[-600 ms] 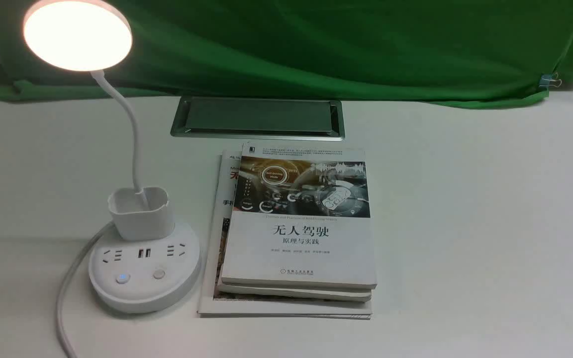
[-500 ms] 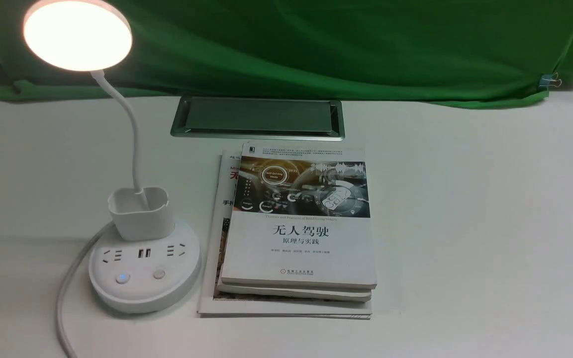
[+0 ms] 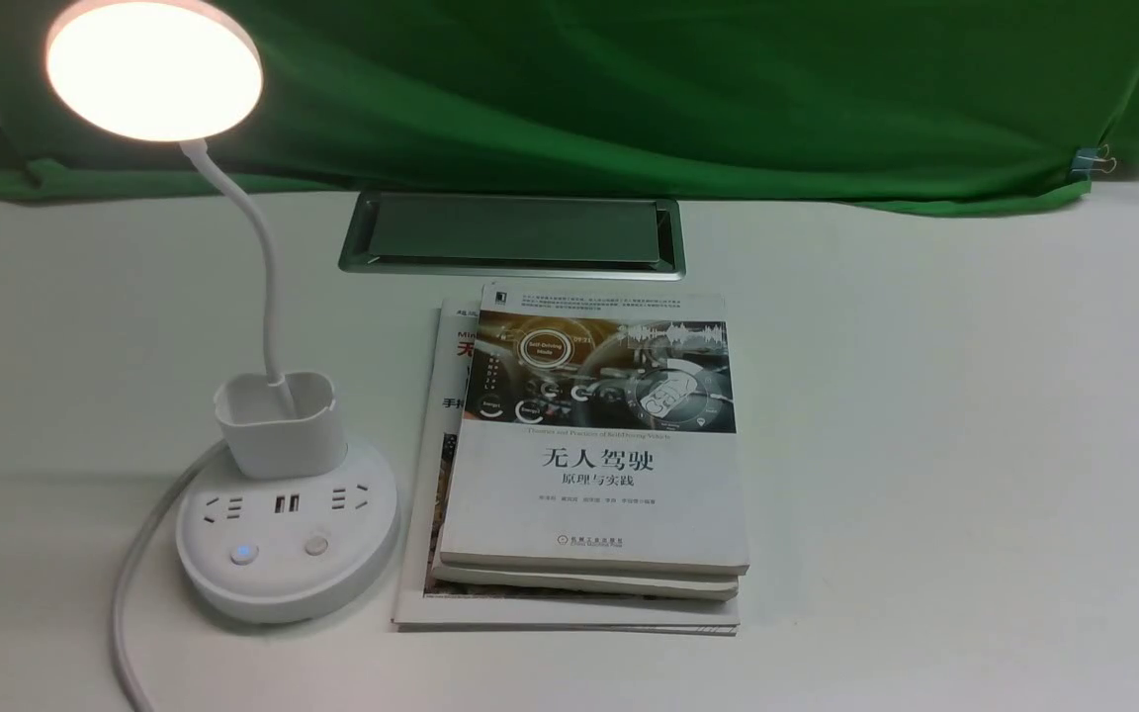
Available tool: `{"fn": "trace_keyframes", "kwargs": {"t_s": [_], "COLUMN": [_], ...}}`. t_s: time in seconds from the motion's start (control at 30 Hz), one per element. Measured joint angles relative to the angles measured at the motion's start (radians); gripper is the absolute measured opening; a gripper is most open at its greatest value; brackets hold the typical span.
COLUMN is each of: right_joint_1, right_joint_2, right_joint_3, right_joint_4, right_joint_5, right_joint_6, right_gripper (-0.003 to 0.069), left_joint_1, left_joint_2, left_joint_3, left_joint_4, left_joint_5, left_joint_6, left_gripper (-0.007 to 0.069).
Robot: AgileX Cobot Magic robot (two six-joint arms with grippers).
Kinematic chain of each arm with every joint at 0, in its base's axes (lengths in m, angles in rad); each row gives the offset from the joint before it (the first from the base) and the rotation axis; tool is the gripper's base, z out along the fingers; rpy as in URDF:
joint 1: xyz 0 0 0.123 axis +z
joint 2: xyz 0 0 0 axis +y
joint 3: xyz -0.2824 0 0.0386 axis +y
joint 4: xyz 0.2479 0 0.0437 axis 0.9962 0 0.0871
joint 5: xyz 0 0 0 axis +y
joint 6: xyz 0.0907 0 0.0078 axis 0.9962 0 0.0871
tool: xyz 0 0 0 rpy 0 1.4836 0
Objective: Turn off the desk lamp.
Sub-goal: Use the left arm to press the button switch on the lamp holder
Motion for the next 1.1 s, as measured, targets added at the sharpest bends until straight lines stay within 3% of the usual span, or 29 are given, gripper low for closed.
{"fn": "trace_keyframes", "kwargs": {"t_s": [0.43,0.63,0.7,0.9,1.1], "right_joint_1": [0.0,0.0,0.0,0.0,0.0], "right_joint_2": [0.0,0.0,0.0,0.0,0.0], "right_joint_3": [0.0,0.0,0.0,0.0,0.0], "right_joint_4": [0.0,0.0,0.0,0.0,0.0], "right_joint_5": [0.0,0.0,0.0,0.0,0.0], "right_joint_6": [0.0,0.0,0.0,0.0,0.0], "right_gripper": [0.0036,0.0036,0.0036,0.0036,0.0036], "left_joint_1": [0.0,0.0,0.0,0.0,0.0], "left_joint_2": [0.0,0.0,0.006,0.163,0.434], "left_joint_3": [0.0,0.0,-0.016,-0.296,-0.579], "left_joint_4": [-0.003,-0.048,-0.048,0.035,0.084], "left_joint_5": [-0.156,-0.471,-0.49,-0.26,0.101], "left_joint_6": [-0.003,-0.123,-0.137,-0.129,-0.125], "left_gripper": [0.0019,0.0019,0.0019,0.0019,0.0019]}}
